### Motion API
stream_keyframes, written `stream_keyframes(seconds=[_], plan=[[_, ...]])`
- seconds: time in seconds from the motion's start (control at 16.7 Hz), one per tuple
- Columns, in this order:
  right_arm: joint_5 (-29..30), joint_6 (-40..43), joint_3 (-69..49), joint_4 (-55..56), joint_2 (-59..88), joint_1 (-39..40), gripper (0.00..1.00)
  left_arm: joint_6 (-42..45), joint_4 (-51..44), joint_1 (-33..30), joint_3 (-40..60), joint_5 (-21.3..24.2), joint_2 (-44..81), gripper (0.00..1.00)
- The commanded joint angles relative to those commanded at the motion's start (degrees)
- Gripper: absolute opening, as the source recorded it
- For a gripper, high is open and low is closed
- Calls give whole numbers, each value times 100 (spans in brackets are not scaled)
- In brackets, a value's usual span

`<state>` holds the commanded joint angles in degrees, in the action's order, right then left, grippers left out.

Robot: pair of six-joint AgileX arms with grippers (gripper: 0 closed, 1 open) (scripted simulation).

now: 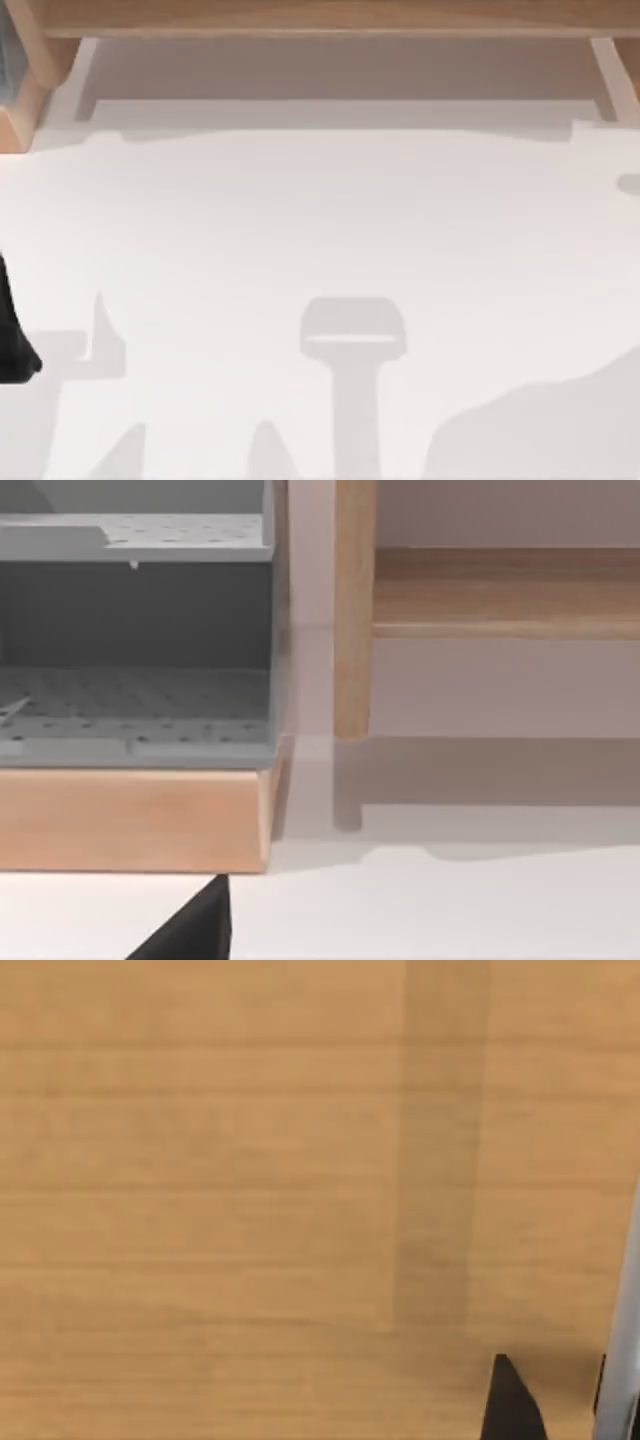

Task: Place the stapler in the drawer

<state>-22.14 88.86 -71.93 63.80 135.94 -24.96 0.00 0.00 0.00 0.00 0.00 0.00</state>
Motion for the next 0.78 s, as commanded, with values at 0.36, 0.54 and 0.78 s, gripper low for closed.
stream_keyframes(seconds=[0.36, 0.54, 0.78], plan=[[0, 0, 0, 0, 0, 0, 90, 0, 0, 0, 0, 0, 0, 100], [0, 0, 0, 0, 0, 0, 100, 0, 0, 0, 0, 0, 0, 100], [0, 0, 0, 0, 0, 0, 100, 0, 0, 0, 0, 0, 0, 100]])
